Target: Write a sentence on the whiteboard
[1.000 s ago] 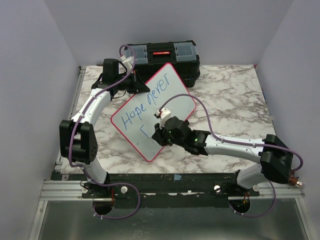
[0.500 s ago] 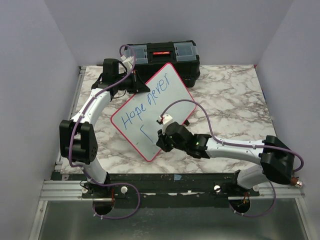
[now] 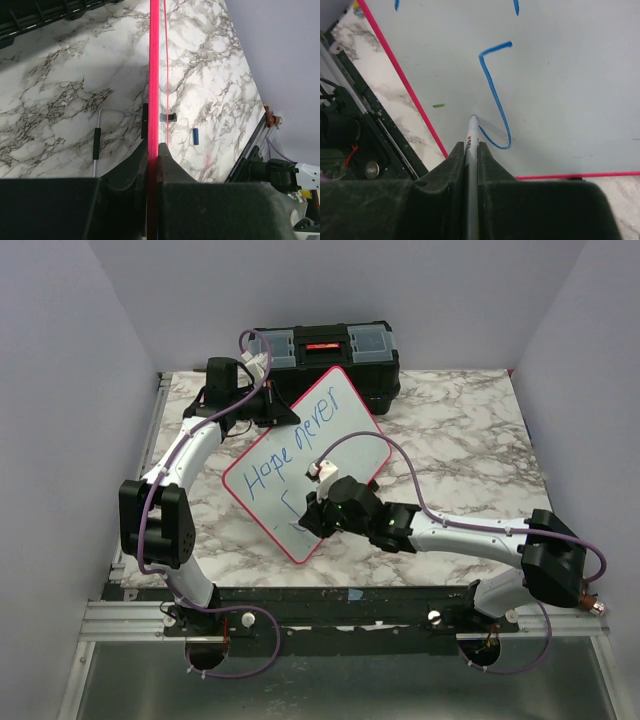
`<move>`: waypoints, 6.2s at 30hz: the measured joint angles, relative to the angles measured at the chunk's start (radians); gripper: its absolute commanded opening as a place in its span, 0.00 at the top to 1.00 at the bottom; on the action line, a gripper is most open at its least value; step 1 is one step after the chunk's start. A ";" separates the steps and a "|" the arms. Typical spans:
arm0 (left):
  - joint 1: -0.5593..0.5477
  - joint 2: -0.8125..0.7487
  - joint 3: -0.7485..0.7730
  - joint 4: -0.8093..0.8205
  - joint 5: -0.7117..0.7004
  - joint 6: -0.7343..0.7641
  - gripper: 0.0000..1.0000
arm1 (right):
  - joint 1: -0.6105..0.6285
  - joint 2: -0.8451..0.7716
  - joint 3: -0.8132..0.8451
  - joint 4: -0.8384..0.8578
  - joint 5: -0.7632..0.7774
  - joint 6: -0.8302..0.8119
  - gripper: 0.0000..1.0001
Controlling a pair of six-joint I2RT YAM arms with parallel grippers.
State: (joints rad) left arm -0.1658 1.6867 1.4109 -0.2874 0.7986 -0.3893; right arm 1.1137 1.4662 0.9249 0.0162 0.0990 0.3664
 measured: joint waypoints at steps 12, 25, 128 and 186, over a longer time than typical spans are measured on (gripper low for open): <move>0.000 0.000 0.000 0.000 0.000 0.000 1.00 | 0.000 -0.020 0.006 0.108 -0.027 -0.002 0.99; 0.000 0.000 0.000 -0.001 -0.001 0.000 1.00 | 0.000 0.021 0.006 0.123 -0.026 -0.002 0.99; 0.000 0.000 0.000 -0.006 -0.002 0.003 1.00 | -0.062 -0.111 -0.105 0.126 0.302 0.006 0.99; 0.000 0.000 0.000 -0.006 -0.002 0.003 1.00 | -0.061 -0.034 -0.100 0.205 0.127 -0.003 0.99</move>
State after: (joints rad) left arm -0.1654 1.6867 1.4109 -0.2935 0.7971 -0.3859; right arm 1.0527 1.4322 0.8249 0.2211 0.2256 0.3634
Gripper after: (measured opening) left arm 0.067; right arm 0.128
